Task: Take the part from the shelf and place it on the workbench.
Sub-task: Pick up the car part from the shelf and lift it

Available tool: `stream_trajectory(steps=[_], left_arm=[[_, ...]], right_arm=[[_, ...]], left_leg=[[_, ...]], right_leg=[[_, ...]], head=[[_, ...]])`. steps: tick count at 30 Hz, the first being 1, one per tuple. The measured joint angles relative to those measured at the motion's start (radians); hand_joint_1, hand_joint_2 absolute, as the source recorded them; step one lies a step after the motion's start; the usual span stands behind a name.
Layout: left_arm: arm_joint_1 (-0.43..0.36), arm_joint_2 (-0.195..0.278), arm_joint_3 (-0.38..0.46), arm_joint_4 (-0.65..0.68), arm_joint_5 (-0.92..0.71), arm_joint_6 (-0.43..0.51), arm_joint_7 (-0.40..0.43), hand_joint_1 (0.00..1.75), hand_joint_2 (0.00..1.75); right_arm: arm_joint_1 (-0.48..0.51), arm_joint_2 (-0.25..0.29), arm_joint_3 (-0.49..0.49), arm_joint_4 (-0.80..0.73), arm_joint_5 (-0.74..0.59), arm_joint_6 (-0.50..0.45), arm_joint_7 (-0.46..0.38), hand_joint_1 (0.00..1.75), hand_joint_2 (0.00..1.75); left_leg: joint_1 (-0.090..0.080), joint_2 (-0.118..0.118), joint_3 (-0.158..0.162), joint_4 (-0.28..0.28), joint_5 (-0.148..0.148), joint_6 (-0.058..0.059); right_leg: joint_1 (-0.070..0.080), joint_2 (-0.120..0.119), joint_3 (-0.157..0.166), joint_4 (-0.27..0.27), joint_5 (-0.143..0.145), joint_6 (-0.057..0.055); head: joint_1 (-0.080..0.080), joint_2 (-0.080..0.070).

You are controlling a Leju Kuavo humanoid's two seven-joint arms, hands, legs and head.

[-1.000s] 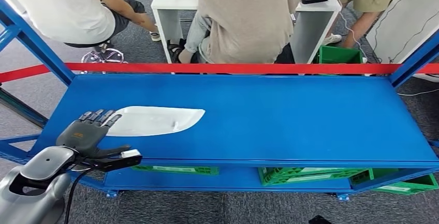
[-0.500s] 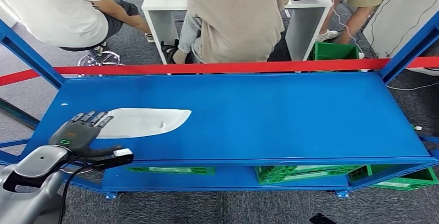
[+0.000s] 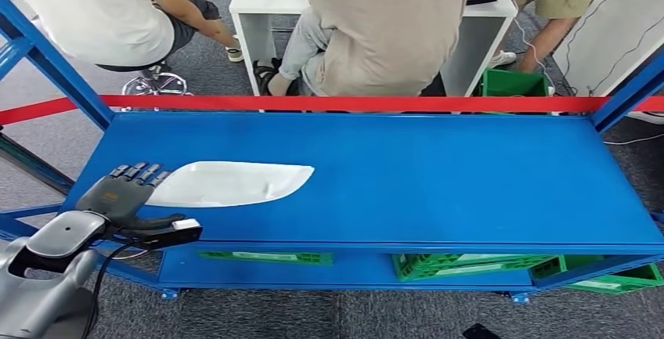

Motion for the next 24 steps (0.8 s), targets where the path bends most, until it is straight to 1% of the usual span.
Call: stream_trajectory(steps=[1,2,3,5,6,7,8,9,10,11,12,13,14,15,16,17,18,20,21,22,23,24], left_arm=[[-0.004,0.002,-0.003,0.002,0.0,0.003,0.0,0.0,0.0],[-0.009,0.005,-0.007,0.004,0.0,0.007,0.002,0.0,0.0],[-0.013,0.008,-0.012,0.006,0.0,0.014,0.005,0.0,0.0],[-0.022,0.015,-0.026,0.009,0.0,0.034,0.016,0.0,0.0],[-0.028,0.019,-0.034,0.01,0.0,0.047,0.022,0.0,0.0],[-0.035,0.024,-0.044,0.01,0.0,0.062,0.028,0.0,0.0],[-0.042,0.027,-0.054,0.01,0.0,0.077,0.032,0.0,0.0],[-0.049,0.029,-0.065,0.011,0.0,0.09,0.034,0.0,0.0],[-0.055,0.031,-0.077,0.012,0.0,0.099,0.035,0.0,0.44],[-0.06,0.032,-0.089,0.014,0.0,0.104,0.035,0.0,0.87],[-0.066,0.033,-0.103,0.016,0.0,0.106,0.032,0.0,1.31],[-0.073,0.034,-0.117,0.018,0.0,0.107,0.028,0.0,1.75],[-0.083,0.036,-0.13,0.021,0.0,0.108,0.023,0.0,1.75],[-0.094,0.038,-0.143,0.024,0.0,0.11,0.018,0.0,1.75],[-0.106,0.039,-0.155,0.028,0.0,0.111,0.013,0.0,1.75],[-0.116,0.04,-0.166,0.032,0.0,0.111,0.008,0.0,1.75],[-0.124,0.04,-0.176,0.039,0.0,0.11,0.003,0.0,1.75],[-0.133,0.04,-0.191,0.052,0.0,0.108,-0.006,0.0,1.75],[-0.137,0.041,-0.197,0.058,0.0,0.106,-0.01,0.0,1.75],[-0.142,0.041,-0.202,0.063,0.0,0.105,-0.013,0.0,1.75],[-0.146,0.041,-0.207,0.068,0.0,0.105,-0.017,0.0,1.75],[-0.149,0.041,-0.21,0.073,0.0,0.104,-0.019,0.0,1.75]], right_arm=[[-0.001,0.0,0.0,0.001,0.0,-0.001,-0.001,0.0,0.0],[-0.002,0.0,0.0,0.002,0.0,-0.002,-0.002,0.0,0.0],[-0.003,0.0,0.001,0.003,0.0,-0.003,-0.003,0.0,0.0],[-0.002,0.0,0.001,0.004,0.0,-0.005,-0.004,0.0,0.0],[-0.002,0.0,0.001,0.005,0.0,-0.005,-0.004,0.0,0.0],[-0.002,0.0,0.001,0.006,0.0,-0.006,-0.004,0.0,0.0],[-0.002,0.0,0.001,0.006,0.0,-0.006,-0.004,0.0,0.0],[-0.002,-0.001,0.001,0.006,0.0,-0.007,-0.003,0.0,0.0],[-0.002,-0.001,0.001,0.006,0.0,-0.007,-0.003,0.0,0.0],[-0.002,-0.001,0.001,0.006,0.0,-0.007,-0.003,0.0,0.0],[-0.002,-0.001,0.001,0.006,0.0,-0.007,-0.003,0.0,0.0],[-0.002,-0.001,0.001,0.006,0.0,-0.007,-0.004,0.0,0.0],[-0.002,-0.001,0.001,0.007,0.0,-0.007,-0.004,0.0,0.0],[-0.003,-0.001,0.001,0.007,0.0,-0.007,-0.006,0.0,0.0],[-0.003,-0.002,0.001,0.008,0.0,-0.007,-0.007,0.0,0.0],[-0.004,-0.004,0.001,0.008,0.0,-0.007,-0.009,0.0,0.0],[-0.004,-0.005,0.001,0.008,0.0,-0.007,-0.01,0.0,0.0],[-0.004,-0.006,0.001,0.009,0.0,-0.007,-0.012,0.0,0.0],[-0.004,-0.007,0.001,0.01,0.0,-0.007,-0.012,0.0,0.0],[-0.004,-0.007,0.001,0.011,0.0,-0.006,-0.013,0.0,0.0],[-0.004,-0.008,0.001,0.012,0.0,-0.006,-0.014,0.0,0.0],[-0.005,-0.009,0.001,0.012,0.0,-0.006,-0.014,0.0,0.0]], left_leg=[[-0.002,-0.001,0.0,0.001,-0.001,-0.004],[-0.004,-0.001,-0.001,0.002,-0.002,-0.009],[-0.005,-0.001,-0.002,0.002,-0.001,-0.013],[-0.003,-0.001,-0.002,-0.001,-0.001,-0.023],[-0.002,-0.001,-0.005,0.007,-0.01,-0.028],[-0.002,0.0,-0.018,0.035,-0.029,-0.033],[-0.001,0.0,-0.041,0.083,-0.057,-0.038],[-0.001,0.0,-0.072,0.148,-0.09,-0.041],[-0.001,0.0,-0.105,0.215,-0.116,-0.043],[0.0,0.0,-0.13,0.262,-0.127,-0.044],[0.0,0.0,-0.138,0.276,-0.118,-0.044],[0.0,0.0,-0.129,0.252,-0.093,-0.043],[0.001,0.001,-0.102,0.197,-0.056,-0.041],[0.001,0.001,-0.069,0.13,-0.022,-0.04],[0.002,0.001,-0.04,0.068,-0.002,-0.037],[0.002,0.001,-0.021,0.027,0.008,-0.033],[0.001,0.0,-0.013,0.008,0.007,-0.028],[0.0,0.0,-0.013,0.002,0.007,-0.016],[0.001,0.0,-0.013,0.001,0.009,-0.01],[0.002,0.001,-0.012,-0.001,0.01,-0.004],[0.004,0.001,-0.012,-0.002,0.011,0.001],[0.003,0.001,-0.012,-0.002,0.011,0.004]], right_leg=[[0.0,0.0,0.026,-0.053,0.017,-0.003],[0.001,0.001,0.04,-0.083,0.023,-0.006],[0.002,0.002,0.043,-0.092,0.02,-0.01],[0.001,0.004,0.041,-0.094,0.023,-0.021],[-0.001,0.004,0.042,-0.096,0.024,-0.027],[-0.003,0.003,0.043,-0.098,0.025,-0.032],[-0.004,0.002,0.044,-0.098,0.025,-0.036],[-0.004,0.002,0.044,-0.098,0.024,-0.038],[-0.004,0.001,0.044,-0.098,0.024,-0.039],[-0.004,0.001,0.044,-0.098,0.024,-0.039],[-0.004,0.001,0.044,-0.098,0.024,-0.039],[-0.004,0.001,0.045,-0.098,0.024,-0.039],[-0.004,0.001,0.047,-0.098,0.023,-0.038],[-0.003,0.002,0.047,-0.098,0.023,-0.036],[-0.001,0.002,0.046,-0.096,0.022,-0.032],[0.001,0.003,0.045,-0.096,0.023,-0.026],[0.002,0.003,0.043,-0.097,0.024,-0.021],[0.001,0.004,0.041,-0.101,0.027,-0.009],[0.0,0.003,0.038,-0.096,0.021,-0.004],[0.0,0.002,0.027,-0.072,0.005,0.001],[0.0,0.001,0.006,-0.027,-0.021,0.005],[0.0,0.0,-0.022,0.038,-0.054,0.008]], head=[[0.0,0.0],[-0.001,0.0],[-0.002,0.0],[-0.002,0.0],[-0.004,0.0],[-0.006,0.0],[-0.009,0.0],[-0.012,0.0],[-0.012,0.0],[-0.012,0.0],[-0.013,0.0],[-0.013,0.0],[-0.013,0.0],[-0.014,0.0],[-0.015,0.0],[-0.014,0.0],[-0.014,0.0],[-0.012,0.0],[-0.011,0.0],[-0.008,0.0],[-0.006,0.0],[-0.002,0.0]])
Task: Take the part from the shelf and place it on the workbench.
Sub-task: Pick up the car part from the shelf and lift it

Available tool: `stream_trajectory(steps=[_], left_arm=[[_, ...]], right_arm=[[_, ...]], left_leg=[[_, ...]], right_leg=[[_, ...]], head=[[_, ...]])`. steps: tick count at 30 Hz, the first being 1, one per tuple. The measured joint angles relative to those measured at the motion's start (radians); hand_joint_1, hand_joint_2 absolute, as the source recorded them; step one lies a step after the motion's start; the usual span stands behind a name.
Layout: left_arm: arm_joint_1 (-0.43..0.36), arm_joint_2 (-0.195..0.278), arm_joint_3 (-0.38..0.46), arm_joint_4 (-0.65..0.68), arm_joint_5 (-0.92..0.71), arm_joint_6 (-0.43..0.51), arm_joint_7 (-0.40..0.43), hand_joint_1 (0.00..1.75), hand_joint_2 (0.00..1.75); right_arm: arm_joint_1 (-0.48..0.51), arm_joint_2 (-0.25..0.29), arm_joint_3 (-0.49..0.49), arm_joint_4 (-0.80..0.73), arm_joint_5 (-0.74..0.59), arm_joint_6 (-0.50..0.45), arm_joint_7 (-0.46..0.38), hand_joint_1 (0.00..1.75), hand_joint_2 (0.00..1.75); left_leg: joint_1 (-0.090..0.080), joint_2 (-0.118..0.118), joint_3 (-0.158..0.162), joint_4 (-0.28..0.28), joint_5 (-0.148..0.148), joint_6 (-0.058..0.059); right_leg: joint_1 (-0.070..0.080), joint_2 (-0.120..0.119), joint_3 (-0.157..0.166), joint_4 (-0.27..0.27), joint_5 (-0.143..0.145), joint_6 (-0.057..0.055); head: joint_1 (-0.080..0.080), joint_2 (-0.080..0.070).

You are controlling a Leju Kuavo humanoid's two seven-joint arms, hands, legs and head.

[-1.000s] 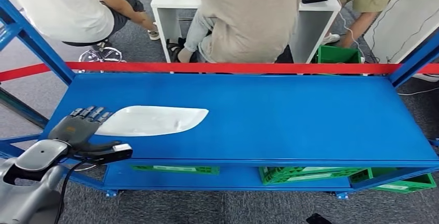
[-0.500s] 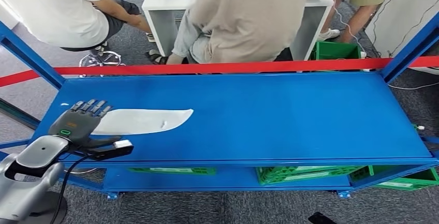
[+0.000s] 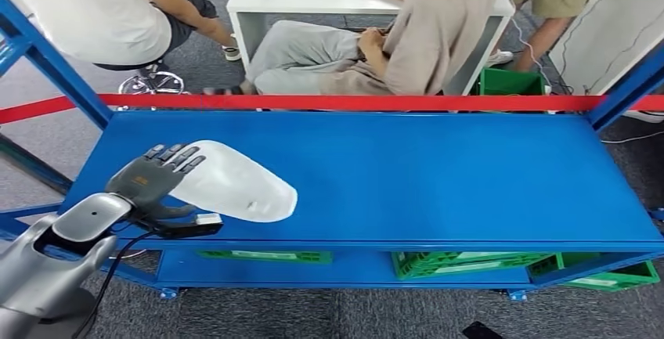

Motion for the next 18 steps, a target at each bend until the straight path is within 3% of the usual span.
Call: stream_trajectory(steps=[2,3,4,6,8,11,13,14,16,18], left_arm=[[-0.001,0.0,-0.006,0.013,0.0,-0.001,-0.004,0.0,1.75],[-0.001,0.0,-0.009,0.018,0.0,-0.002,-0.007,0.0,1.75],[-0.001,0.0,-0.012,0.023,0.0,-0.002,-0.01,0.0,1.75],[-0.001,0.001,-0.018,0.03,0.0,-0.002,-0.015,0.0,1.75],[-0.003,0.004,-0.022,0.034,0.0,0.001,-0.017,0.0,1.75],[-0.005,0.006,-0.029,0.037,0.0,0.012,-0.017,0.0,1.75],[-0.005,0.006,-0.03,0.035,0.0,0.032,-0.017,0.0,1.75],[-0.006,0.006,-0.03,0.032,0.0,0.043,-0.017,0.0,1.75],[-0.005,0.005,-0.031,0.021,0.0,0.061,-0.019,0.0,1.75],[-0.003,0.003,-0.037,0.005,0.0,0.068,-0.026,0.0,1.75]], right_arm=[[0.001,-0.002,0.0,0.001,0.0,0.0,0.0,0.0,0.0],[0.002,-0.002,0.0,0.002,0.0,0.0,0.0,0.0,0.0],[0.003,-0.003,0.0,0.003,0.0,0.0,0.0,0.0,0.0],[0.002,-0.006,0.0,0.003,0.0,0.0,-0.002,0.0,0.0],[0.0,-0.008,0.0,0.004,0.0,-0.002,-0.003,0.0,0.0],[0.0,-0.008,0.0,0.005,0.0,-0.005,-0.004,0.0,0.0],[0.001,-0.008,0.0,0.005,0.0,-0.008,-0.005,0.0,0.0],[0.001,-0.008,0.0,0.005,0.0,-0.009,-0.006,0.0,0.0],[0.001,-0.008,0.0,0.005,0.0,-0.01,-0.006,0.0,0.0],[0.003,-0.008,-0.001,0.005,-0.001,-0.009,-0.006,0.0,0.0]], left_leg=[[-0.001,0.0,0.0,0.0,-0.001,0.003],[-0.001,0.0,0.001,0.0,-0.001,0.003],[-0.001,0.0,0.002,0.0,-0.002,0.003],[-0.001,-0.001,0.007,0.001,-0.005,-0.002],[-0.005,-0.002,0.009,0.003,-0.008,-0.011],[-0.007,-0.003,0.008,0.0,-0.005,-0.024],[-0.005,-0.002,0.0,0.017,-0.023,-0.034],[-0.005,-0.001,-0.016,0.052,-0.046,-0.039],[-0.004,-0.001,-0.078,0.182,-0.112,-0.045],[-0.004,-0.001,-0.13,0.284,-0.139,-0.047]], right_leg=[[0.0,0.0,-0.06,0.127,-0.05,0.002],[0.0,0.0,-0.072,0.151,-0.05,0.002],[0.0,0.0,-0.063,0.132,-0.03,0.002],[-0.001,-0.001,0.0,0.001,0.036,0.0],[-0.001,0.002,0.057,-0.111,0.073,-0.006],[0.001,0.005,0.066,-0.132,0.076,-0.023],[-0.001,0.005,0.067,-0.135,0.078,-0.036],[-0.003,0.004,0.067,-0.136,0.079,-0.041],[-0.003,0.003,0.067,-0.136,0.078,-0.046],[-0.003,0.002,0.068,-0.136,0.077,-0.047]], head=[[0.002,0.0],[0.002,0.0],[0.002,0.0],[0.002,0.0],[0.002,0.0],[0.002,0.0],[0.0,0.0],[-0.002,0.0],[-0.005,0.0],[-0.005,0.0]])
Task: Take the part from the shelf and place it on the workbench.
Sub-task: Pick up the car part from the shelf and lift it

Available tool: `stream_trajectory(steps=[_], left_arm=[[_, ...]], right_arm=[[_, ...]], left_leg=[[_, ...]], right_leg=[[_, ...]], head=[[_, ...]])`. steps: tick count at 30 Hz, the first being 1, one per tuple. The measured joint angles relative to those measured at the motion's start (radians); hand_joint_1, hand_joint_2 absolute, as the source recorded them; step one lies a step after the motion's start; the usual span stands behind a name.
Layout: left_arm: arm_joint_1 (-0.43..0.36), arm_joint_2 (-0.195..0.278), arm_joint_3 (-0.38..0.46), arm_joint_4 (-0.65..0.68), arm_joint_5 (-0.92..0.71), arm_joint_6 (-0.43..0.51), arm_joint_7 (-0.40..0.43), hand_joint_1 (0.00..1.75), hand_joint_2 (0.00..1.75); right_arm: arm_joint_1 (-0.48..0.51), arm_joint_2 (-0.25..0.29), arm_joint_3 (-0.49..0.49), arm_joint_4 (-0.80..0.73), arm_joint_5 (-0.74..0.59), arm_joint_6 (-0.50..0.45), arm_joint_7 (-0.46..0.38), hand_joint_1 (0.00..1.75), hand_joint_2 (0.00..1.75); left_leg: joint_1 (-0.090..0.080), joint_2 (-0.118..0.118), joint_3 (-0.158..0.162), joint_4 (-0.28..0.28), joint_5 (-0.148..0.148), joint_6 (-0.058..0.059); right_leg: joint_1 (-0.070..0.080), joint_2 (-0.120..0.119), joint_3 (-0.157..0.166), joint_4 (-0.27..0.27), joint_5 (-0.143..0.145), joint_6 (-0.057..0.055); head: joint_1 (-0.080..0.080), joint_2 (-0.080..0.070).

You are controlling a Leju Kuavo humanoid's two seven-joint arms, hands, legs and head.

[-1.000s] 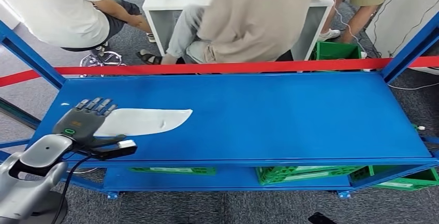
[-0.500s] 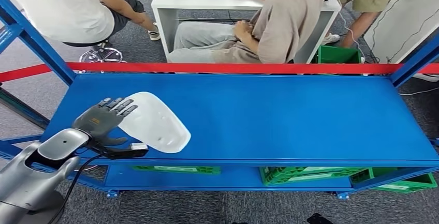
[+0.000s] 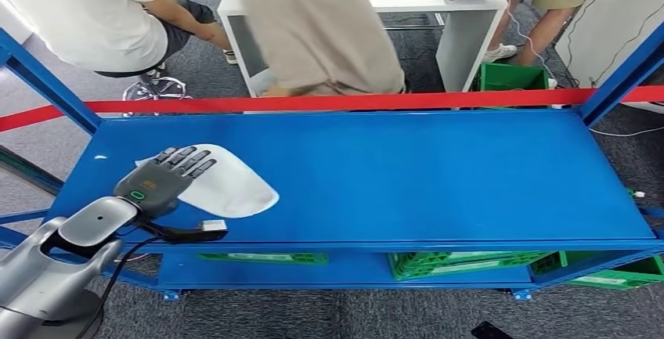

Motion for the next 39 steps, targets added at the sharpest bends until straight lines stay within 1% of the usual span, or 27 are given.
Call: stream_trajectory(steps=[1,2,4,5,7,9,10,11,12,14,15,16,17,19,20,21,24,26,28,30,31,32,33,35,36,37,39], left_arm=[[0.0,0.0,-0.004,-0.01,0.0,0.001,-0.004,0.0,1.75],[-0.001,0.0,-0.008,-0.02,0.0,0.002,-0.008,0.0,1.75],[-0.009,0.002,-0.017,-0.036,0.0,0.002,-0.017,0.0,1.75],[-0.016,0.003,-0.021,-0.042,0.0,0.001,-0.021,0.0,1.75],[-0.026,0.006,-0.03,-0.048,0.0,0.0,-0.029,0.0,1.75],[-0.029,0.011,-0.038,-0.051,0.003,-0.001,-0.035,0.0,1.75],[-0.031,0.014,-0.041,-0.052,0.006,-0.001,-0.037,0.0,1.75],[-0.032,0.016,-0.044,-0.053,0.01,-0.001,-0.039,0.0,1.75],[-0.034,0.017,-0.047,-0.055,0.013,-0.001,-0.039,0.0,1.75],[-0.034,0.019,-0.053,-0.055,0.019,-0.002,-0.039,0.0,1.75],[-0.032,0.019,-0.056,-0.055,0.021,-0.003,-0.039,0.0,1.75],[-0.031,0.021,-0.06,-0.055,0.024,-0.006,-0.039,0.0,1.75],[-0.031,0.022,-0.063,-0.055,0.026,-0.009,-0.039,0.0,1.75],[-0.031,0.026,-0.068,-0.055,0.028,-0.014,-0.039,0.0,1.75],[-0.031,0.028,-0.068,-0.055,0.03,-0.015,-0.039,0.0,1.75],[-0.032,0.03,-0.069,-0.055,0.032,-0.017,-0.039,0.0,1.75],[-0.032,0.035,-0.07,-0.055,0.036,-0.024,-0.039,0.0,1.75],[-0.032,0.038,-0.07,-0.054,0.037,-0.032,-0.039,0.0,1.75],[-0.033,0.041,-0.07,-0.052,0.039,-0.042,-0.039,0.0,1.75],[-0.032,0.043,-0.071,-0.045,0.043,-0.055,-0.039,0.0,1.75],[-0.031,0.043,-0.072,-0.039,0.044,-0.063,-0.038,0.0,1.75],[-0.031,0.043,-0.073,-0.033,0.045,-0.071,-0.036,0.0,1.75],[-0.031,0.044,-0.074,-0.028,0.046,-0.081,-0.034,0.0,1.75],[-0.035,0.045,-0.071,-0.019,0.049,-0.099,-0.031,0.0,1.75],[-0.038,0.047,-0.069,-0.013,0.052,-0.106,-0.03,0.0,1.75],[-0.04,0.048,-0.066,-0.007,0.054,-0.111,-0.029,0.0,1.75],[-0.041,0.051,-0.063,0.007,0.057,-0.116,-0.027,0.0,1.75]], right_arm=[[0.001,0.0,0.0,0.0,0.0,0.001,0.0,0.0,0.0],[0.001,0.0,-0.001,0.0,0.0,0.001,0.0,0.0,0.0],[0.001,0.0,-0.001,0.0,0.0,0.002,-0.001,0.0,0.0],[0.0,0.0,-0.001,0.0,0.0,0.002,-0.003,0.0,0.0],[0.001,0.0,-0.002,0.0,0.0,0.003,-0.006,0.0,0.0],[0.002,0.0,-0.002,0.0,0.0,0.002,-0.01,0.0,0.0],[0.002,0.0,-0.002,0.0,0.0,0.002,-0.012,0.0,0.0],[0.002,0.0,-0.002,0.0,0.0,0.001,-0.014,0.0,0.0],[0.001,0.0,-0.003,0.0,0.0,0.0,-0.016,0.0,0.0],[0.002,0.0,-0.003,0.0,0.0,-0.001,-0.017,0.0,0.0],[0.002,0.0,-0.003,0.0,0.0,-0.001,-0.018,0.0,0.0],[0.003,0.0,-0.003,0.0,0.0,-0.001,-0.018,0.0,0.0],[0.003,0.0,-0.003,0.001,0.0,-0.001,-0.018,0.0,0.0],[0.002,-0.001,-0.003,0.001,0.0,-0.001,-0.018,0.0,0.0],[0.001,0.0,-0.003,0.001,0.0,-0.001,-0.018,0.0,0.0],[0.0,0.0,-0.003,0.002,0.0,-0.001,-0.018,0.0,0.0],[0.002,0.001,-0.003,0.003,0.001,-0.001,-0.018,0.0,0.0],[0.002,0.001,-0.004,0.003,0.001,-0.001,-0.019,0.0,0.0],[0.0,0.001,-0.004,0.003,0.001,-0.001,-0.021,0.0,0.0],[0.001,0.0,-0.004,0.003,0.001,0.0,-0.021,0.0,0.0],[0.001,0.0,-0.005,0.003,0.001,0.0,-0.022,0.0,0.0],[0.001,0.0,-0.005,0.003,0.001,0.0,-0.023,0.0,0.0],[0.001,0.0,-0.005,0.003,0.001,0.0,-0.024,0.0,0.0],[0.0,0.0,-0.005,0.003,0.001,0.001,-0.025,0.0,0.0],[0.0,0.0,-0.005,0.003,0.001,0.001,-0.026,0.0,0.0],[-0.001,0.0,-0.005,0.003,0.001,0.002,-0.026,0.0,0.0],[0.0,0.0,-0.005,0.003,0.001,0.002,-0.026,0.0,0.0]], left_leg=[[0.0,0.0,-0.002,0.0,0.015,0.001],[0.0,0.0,0.016,-0.039,0.047,0.002],[0.0,0.001,0.083,-0.174,0.115,0.006],[0.001,0.001,0.11,-0.23,0.132,0.01],[-0.001,0.0,0.131,-0.278,0.135,0.018],[-0.001,0.0,0.131,-0.283,0.137,0.03],[0.0,0.0,0.131,-0.284,0.139,0.036],[0.002,0.0,0.132,-0.286,0.14,0.041],[0.004,0.001,0.133,-0.287,0.141,0.045],[0.003,0.001,0.133,-0.286,0.14,0.049],[0.003,0.001,0.133,-0.286,0.139,0.05],[0.002,0.001,0.134,-0.286,0.139,0.05],[0.003,0.001,0.136,-0.286,0.138,0.049],[0.003,0.0,0.141,-0.285,0.134,0.044],[0.002,-0.001,0.141,-0.283,0.132,0.04],[-0.001,-0.001,0.141,-0.282,0.132,0.035],[-0.003,-0.002,0.139,-0.286,0.136,0.023],[-0.002,-0.002,0.132,-0.271,0.119,0.013],[-0.001,-0.001,0.088,-0.177,0.064,0.005],[0.0,0.0,0.021,-0.04,0.008,0.001],[0.0,0.0,0.001,-0.002,0.002,0.001],[0.0,0.0,-0.001,-0.001,0.017,0.002],[0.0,0.0,0.017,-0.041,0.049,0.005],[-0.001,0.001,0.083,-0.175,0.118,0.011],[-0.001,0.001,0.11,-0.232,0.135,0.014],[-0.002,0.001,0.126,-0.266,0.141,0.017],[-0.003,0.0,0.129,-0.284,0.138,0.025]], right_leg=[[0.0,0.0,0.001,0.0,0.0,0.0],[-0.001,0.0,0.002,0.0,-0.001,0.0],[0.001,0.001,0.004,0.002,-0.002,0.005],[0.003,0.002,0.003,0.003,-0.003,0.01],[0.006,0.003,0.0,0.002,-0.001,0.021],[0.004,0.003,-0.001,-0.003,0.001,0.032],[0.003,0.002,-0.005,0.006,-0.008,0.037],[0.003,0.001,-0.018,0.035,-0.027,0.042],[0.003,-0.001,-0.041,0.087,-0.056,0.046],[0.003,-0.002,-0.107,0.231,-0.12,0.05],[0.003,-0.002,-0.131,0.281,-0.134,0.05],[0.003,-0.002,-0.138,0.294,-0.129,0.05],[0.003,-0.002,-0.123,0.26,-0.103,0.049],[0.002,-0.002,-0.054,0.119,-0.037,0.048],[0.001,-0.001,-0.023,0.056,-0.015,0.046],[0.001,0.001,-0.005,0.019,-0.005,0.043],[0.003,0.003,-0.001,0.006,-0.002,0.025],[0.001,0.003,-0.001,0.003,-0.001,0.011],[-0.001,0.002,0.0,0.002,0.0,0.002],[0.0,0.001,-0.001,0.002,-0.001,-0.001],[0.0,0.001,-0.001,0.002,-0.001,-0.001],[0.001,0.0,0.0,0.002,-0.001,-0.002],[0.001,0.001,0.001,0.002,-0.001,-0.001],[0.002,0.001,0.002,0.004,-0.002,0.002],[0.004,0.002,0.001,0.005,-0.002,0.006],[0.006,0.003,-0.001,0.005,-0.001,0.011],[0.006,0.003,-0.004,0.001,0.003,0.023]], head=[[0.0,0.0],[0.0,0.0],[-0.001,0.0],[-0.001,0.0],[-0.001,0.0],[-0.001,0.0],[0.001,0.0],[0.003,0.0],[0.006,0.0],[0.011,0.0],[0.011,0.0],[0.012,0.0],[0.012,0.0],[0.012,0.0],[0.013,0.0],[0.012,0.0],[0.007,0.0],[0.004,0.0],[-0.001,0.0],[-0.003,0.0],[-0.003,0.0],[-0.004,0.0],[-0.004,0.0],[-0.004,0.0],[-0.004,0.0],[-0.004,0.0],[-0.004,0.0]])
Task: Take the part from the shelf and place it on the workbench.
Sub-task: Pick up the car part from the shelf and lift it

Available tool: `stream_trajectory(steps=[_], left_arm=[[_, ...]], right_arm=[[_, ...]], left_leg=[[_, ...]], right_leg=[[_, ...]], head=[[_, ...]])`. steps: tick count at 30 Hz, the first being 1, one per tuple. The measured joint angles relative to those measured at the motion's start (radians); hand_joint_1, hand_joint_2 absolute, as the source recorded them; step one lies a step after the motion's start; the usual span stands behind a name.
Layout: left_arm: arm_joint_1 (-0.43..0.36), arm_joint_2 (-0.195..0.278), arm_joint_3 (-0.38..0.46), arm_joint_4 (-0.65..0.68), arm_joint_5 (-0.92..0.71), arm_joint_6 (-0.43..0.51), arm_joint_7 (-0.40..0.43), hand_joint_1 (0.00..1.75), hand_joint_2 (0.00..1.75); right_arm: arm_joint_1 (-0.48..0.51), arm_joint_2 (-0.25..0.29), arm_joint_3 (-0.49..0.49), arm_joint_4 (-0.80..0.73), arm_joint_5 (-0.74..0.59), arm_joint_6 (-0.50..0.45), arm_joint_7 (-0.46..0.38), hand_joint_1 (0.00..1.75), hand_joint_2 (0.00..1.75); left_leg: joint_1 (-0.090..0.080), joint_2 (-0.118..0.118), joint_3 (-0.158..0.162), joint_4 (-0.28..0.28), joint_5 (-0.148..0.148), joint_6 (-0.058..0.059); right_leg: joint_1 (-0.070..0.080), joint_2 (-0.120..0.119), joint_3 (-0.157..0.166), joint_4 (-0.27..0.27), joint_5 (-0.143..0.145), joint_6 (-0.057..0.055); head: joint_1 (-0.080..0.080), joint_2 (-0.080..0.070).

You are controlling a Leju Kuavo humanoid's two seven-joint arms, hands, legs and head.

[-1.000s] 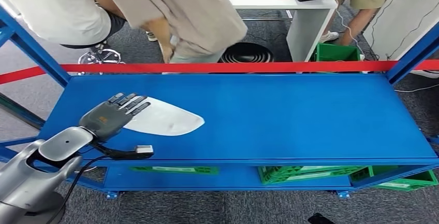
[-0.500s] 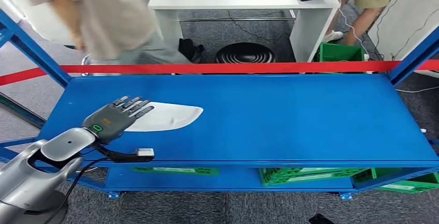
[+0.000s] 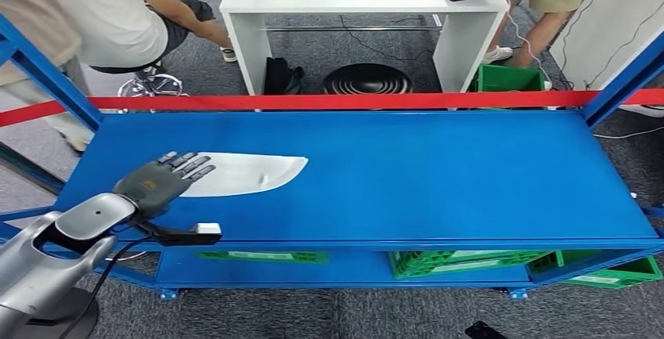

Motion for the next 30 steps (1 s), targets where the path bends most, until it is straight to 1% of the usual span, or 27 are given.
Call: stream_trajectory(steps=[1,2,3,4,6,7,8,9,10,11,12,13,14,16,17,18,19,21,22,23,24,25,26,27,28,29,30], left_arm=[[0.001,0.001,0.002,0.007,0.001,-0.001,0.0,0.0,1.75],[0.001,0.002,0.004,0.013,0.001,-0.002,0.001,0.0,1.75],[0.001,0.002,0.007,0.017,0.001,-0.002,0.001,0.0,1.75],[0.001,0.002,0.01,0.022,0.002,-0.003,0.002,0.0,1.75],[0.003,0.001,0.015,0.034,0.002,-0.004,0.003,0.0,1.75],[0.004,0.001,0.019,0.04,0.002,-0.005,0.003,0.0,1.75],[0.005,0.001,0.023,0.045,0.002,-0.006,0.003,0.0,1.75],[0.006,0.0,0.027,0.049,0.002,-0.006,0.003,0.0,1.75],[0.007,0.001,0.031,0.052,0.002,-0.007,0.003,0.0,1.75],[0.008,0.001,0.034,0.055,0.001,-0.006,0.003,0.0,1.75],[0.008,0.002,0.037,0.058,-0.002,-0.004,0.004,0.0,1.75],[0.009,0.002,0.041,0.06,-0.006,-0.001,0.005,0.0,1.75],[0.01,0.003,0.045,0.062,-0.011,0.005,0.006,0.0,1.75],[0.012,0.003,0.048,0.066,-0.025,0.017,0.007,0.0,1.75],[0.012,0.002,0.05,0.067,-0.031,0.023,0.007,0.0,1.75],[0.011,0.001,0.051,0.068,-0.036,0.028,0.007,0.0,1.75],[0.01,0.0,0.052,0.068,-0.04,0.032,0.007,0.0,1.75],[0.01,-0.004,0.053,0.07,-0.045,0.037,0.007,0.0,1.75],[0.011,-0.006,0.053,0.072,-0.047,0.037,0.007,0.0,1.75],[0.012,-0.008,0.052,0.073,-0.049,0.037,0.006,0.0,1.75],[0.012,-0.011,0.052,0.075,-0.051,0.038,0.005,0.44,1.75],[0.011,-0.013,0.053,0.076,-0.05,0.038,0.003,0.87,1.75],[0.009,-0.014,0.053,0.077,-0.048,0.037,0.0,1.31,1.75],[0.006,-0.016,0.054,0.079,-0.042,0.036,-0.004,1.75,1.75],[0.004,-0.017,0.054,0.081,-0.035,0.034,-0.01,1.75,1.75],[0.002,-0.018,0.055,0.084,-0.027,0.031,-0.015,1.75,1.75],[0.001,-0.019,0.055,0.088,-0.018,0.028,-0.02,1.75,1.75]], right_arm=[[0.0,0.0,0.0,0.0,0.0,0.0,0.0,0.0,0.0],[0.0,0.0,0.0,0.0,0.0,0.0,0.0,0.0,0.0],[0.0,-0.001,0.0,0.0,0.0,0.0,0.0,0.0,0.0],[-0.001,-0.002,0.0,0.0,0.0,0.0,0.0,0.0,0.0],[0.0,-0.003,0.0,0.0,0.0,0.0,0.0,0.0,0.0],[0.0,-0.003,0.0,0.001,0.0,0.0,0.0,0.0,0.0],[0.001,-0.003,0.0,0.001,0.0,0.0,0.0,0.0,0.0],[0.001,-0.003,0.0,0.001,0.0,0.0,0.0,0.0,0.0],[0.001,-0.004,0.0,0.001,0.0,0.0,0.0,0.0,0.0],[0.0,-0.004,0.0,0.001,0.0,0.0,0.0,0.0,0.0],[-0.001,-0.004,0.0,0.001,0.0,-0.001,-0.001,0.0,0.0],[-0.002,-0.004,0.0,0.001,0.0,-0.002,-0.002,0.0,0.0],[-0.002,-0.004,0.0,0.001,0.0,-0.003,-0.003,0.0,0.0],[-0.002,-0.004,0.001,0.002,0.0,-0.004,-0.005,0.0,0.0],[-0.002,-0.004,0.001,0.002,0.0,-0.004,-0.006,0.0,0.0],[-0.002,-0.004,0.001,0.002,0.0,-0.005,-0.007,0.0,0.0],[-0.002,-0.004,0.001,0.002,0.0,-0.006,-0.007,0.0,0.0],[-0.002,-0.004,0.002,0.002,0.0,-0.007,-0.008,0.0,0.0],[-0.001,-0.004,0.002,0.002,0.0,-0.007,-0.008,0.0,0.0],[-0.001,-0.004,0.002,0.002,0.0,-0.007,-0.008,0.0,0.0],[-0.001,-0.004,0.002,0.002,0.0,-0.007,-0.009,0.0,0.0],[-0.002,-0.004,0.002,0.002,0.0,-0.007,-0.009,0.0,0.0],[-0.002,-0.004,0.002,0.002,0.0,-0.007,-0.01,0.0,0.0],[-0.003,-0.004,0.003,0.002,0.0,-0.007,-0.011,0.0,0.0],[-0.003,-0.004,0.003,0.002,0.0,-0.008,-0.012,0.0,0.0],[-0.003,-0.004,0.003,0.003,0.0,-0.008,-0.013,0.0,0.0],[-0.003,-0.004,0.003,0.003,0.0,-0.008,-0.015,0.0,0.0]], left_leg=[[0.001,0.0,0.0,-0.002,0.002,0.005],[0.003,0.0,0.0,-0.004,0.004,0.01],[0.005,0.0,0.001,-0.006,0.006,0.015],[0.006,0.0,0.002,-0.007,0.006,0.018],[0.006,0.001,0.002,-0.006,0.006,0.022],[0.006,0.001,0.002,-0.006,0.006,0.023],[0.006,0.0,0.003,-0.006,0.005,0.023],[0.006,0.0,0.005,-0.006,0.005,0.023],[0.007,0.0,0.007,-0.006,0.003,0.021],[0.007,-0.001,0.009,-0.005,0.001,0.018],[0.005,-0.002,0.009,-0.002,-0.001,0.013],[0.003,-0.002,0.009,-0.001,-0.002,0.008],[0.001,-0.003,0.008,-0.001,-0.001,0.002],[0.001,-0.004,0.007,-0.004,0.001,-0.007],[0.002,-0.003,0.005,-0.001,-0.004,-0.012],[0.003,-0.003,-0.004,0.018,-0.019,-0.016],[0.004,-0.002,-0.023,0.058,-0.045,-0.02],[0.004,-0.001,-0.086,0.194,-0.112,-0.026],[0.004,-0.001,-0.117,0.256,-0.133,-0.027],[0.004,-0.001,-0.135,0.289,-0.136,-0.027],[0.004,-0.001,-0.132,0.281,-0.117,-0.025],[0.004,-0.001,-0.111,0.236,-0.083,-0.022],[0.004,-0.001,-0.078,0.168,-0.044,-0.019],[0.004,0.0,-0.043,0.098,-0.016,-0.016],[0.003,0.0,-0.018,0.045,0.0,-0.012],[0.002,0.0,-0.004,0.015,0.004,-0.009],[0.001,0.0,-0.001,0.003,0.001,-0.005]], right_leg=[[-0.001,-0.001,-0.001,-0.001,0.0,0.006],[-0.002,-0.002,-0.005,0.007,-0.008,0.012],[-0.002,-0.003,-0.017,0.033,-0.026,0.017],[-0.003,-0.004,-0.038,0.079,-0.052,0.021],[-0.003,-0.005,-0.097,0.207,-0.11,0.027],[-0.003,-0.005,-0.118,0.254,-0.124,0.028],[-0.003,-0.005,-0.125,0.268,-0.12,0.028],[-0.003,-0.005,-0.114,0.245,-0.099,0.028],[-0.004,-0.005,-0.086,0.19,-0.067,0.027],[-0.004,-0.005,-0.052,0.122,-0.039,0.028],[-0.005,-0.003,-0.022,0.063,-0.019,0.025],[-0.005,-0.002,-0.002,0.024,-0.01,0.021],[-0.005,0.0,0.006,0.008,-0.01,0.015],[-0.003,0.002,0.005,0.005,-0.008,-0.001],[-0.003,0.002,0.005,0.005,-0.006,-0.008],[-0.005,0.002,0.004,0.004,-0.005,-0.014],[-0.006,0.001,0.005,0.002,-0.004,-0.02],[-0.005,0.0,0.004,0.002,-0.005,-0.025],[-0.005,0.0,0.004,0.002,-0.005,-0.025],[-0.005,0.0,0.004,0.003,-0.005,-0.025],[-0.005,0.0,0.005,0.003,-0.005,-0.025],[-0.005,0.0,0.006,0.003,-0.005,-0.025],[-0.005,0.0,0.007,0.003,-0.006,-0.024],[-0.003,0.001,0.007,0.004,-0.007,-0.021],[-0.001,0.001,0.006,0.005,-0.007,-0.016],[0.001,0.002,0.004,0.005,-0.007,-0.011],[0.002,0.002,0.003,0.003,-0.005,-0.005]], head=[[0.0,0.0],[0.001,0.0],[0.004,0.0],[0.006,0.0],[0.01,0.0],[0.011,0.0],[0.012,0.0],[0.012,0.0],[0.012,0.0],[0.012,0.0],[0.012,0.0],[0.012,0.0],[0.011,0.0],[0.01,0.0],[0.009,0.0],[0.008,0.0],[0.005,0.0],[0.002,0.0],[0.002,0.0],[0.002,0.0],[0.002,0.0],[0.002,0.0],[0.002,0.0],[0.001,0.0],[0.001,0.0],[0.001,0.0],[0.001,0.0]])
